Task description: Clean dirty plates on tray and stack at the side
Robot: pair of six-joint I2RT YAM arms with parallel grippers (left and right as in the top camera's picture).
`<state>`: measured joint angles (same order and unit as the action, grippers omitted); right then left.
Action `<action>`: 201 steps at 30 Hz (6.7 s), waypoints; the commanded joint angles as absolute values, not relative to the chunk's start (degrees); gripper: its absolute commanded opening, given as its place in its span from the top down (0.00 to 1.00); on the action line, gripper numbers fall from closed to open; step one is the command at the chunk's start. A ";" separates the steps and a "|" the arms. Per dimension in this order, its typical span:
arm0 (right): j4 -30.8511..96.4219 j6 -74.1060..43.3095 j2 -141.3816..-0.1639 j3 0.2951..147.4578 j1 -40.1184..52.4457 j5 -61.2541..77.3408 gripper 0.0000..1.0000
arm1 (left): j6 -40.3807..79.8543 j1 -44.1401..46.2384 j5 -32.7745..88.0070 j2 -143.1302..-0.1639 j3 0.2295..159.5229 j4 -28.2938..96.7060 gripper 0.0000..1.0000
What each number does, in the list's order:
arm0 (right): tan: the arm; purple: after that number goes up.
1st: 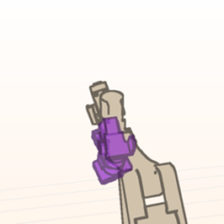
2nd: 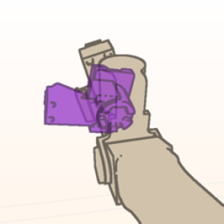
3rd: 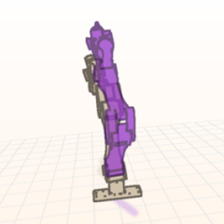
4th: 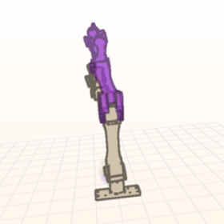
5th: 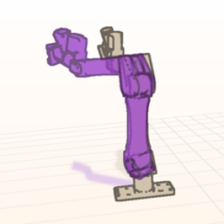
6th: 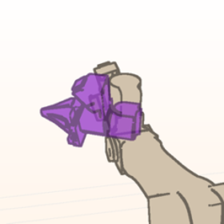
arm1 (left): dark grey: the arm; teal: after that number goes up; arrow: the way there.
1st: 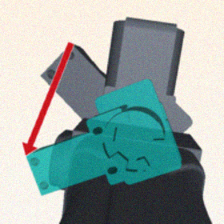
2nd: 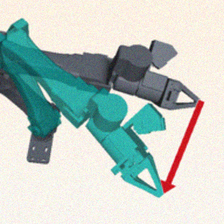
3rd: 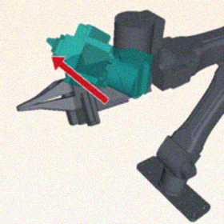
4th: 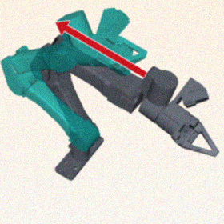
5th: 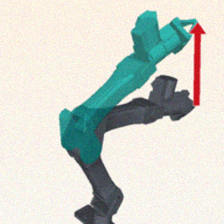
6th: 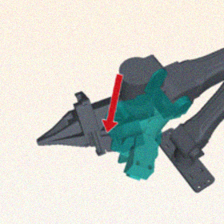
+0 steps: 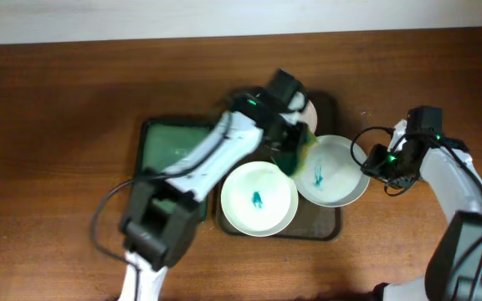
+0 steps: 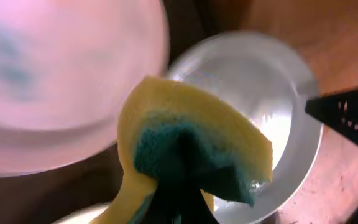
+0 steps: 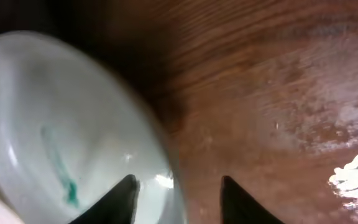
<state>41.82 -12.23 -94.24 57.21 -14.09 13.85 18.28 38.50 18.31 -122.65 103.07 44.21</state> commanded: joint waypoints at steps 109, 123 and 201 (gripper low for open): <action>42.59 -10.24 -73.60 57.98 49.60 -42.76 0.96 | 11.66 8.71 6.66 -88.38 82.72 59.24 0.01; 42.61 -10.28 -73.60 57.98 50.72 -49.78 0.96 | 11.66 8.71 6.66 -88.38 82.72 59.24 0.01; 38.11 -21.15 -97.43 60.51 -34.87 15.14 0.40 | 11.66 8.71 6.66 -88.38 82.72 59.24 0.01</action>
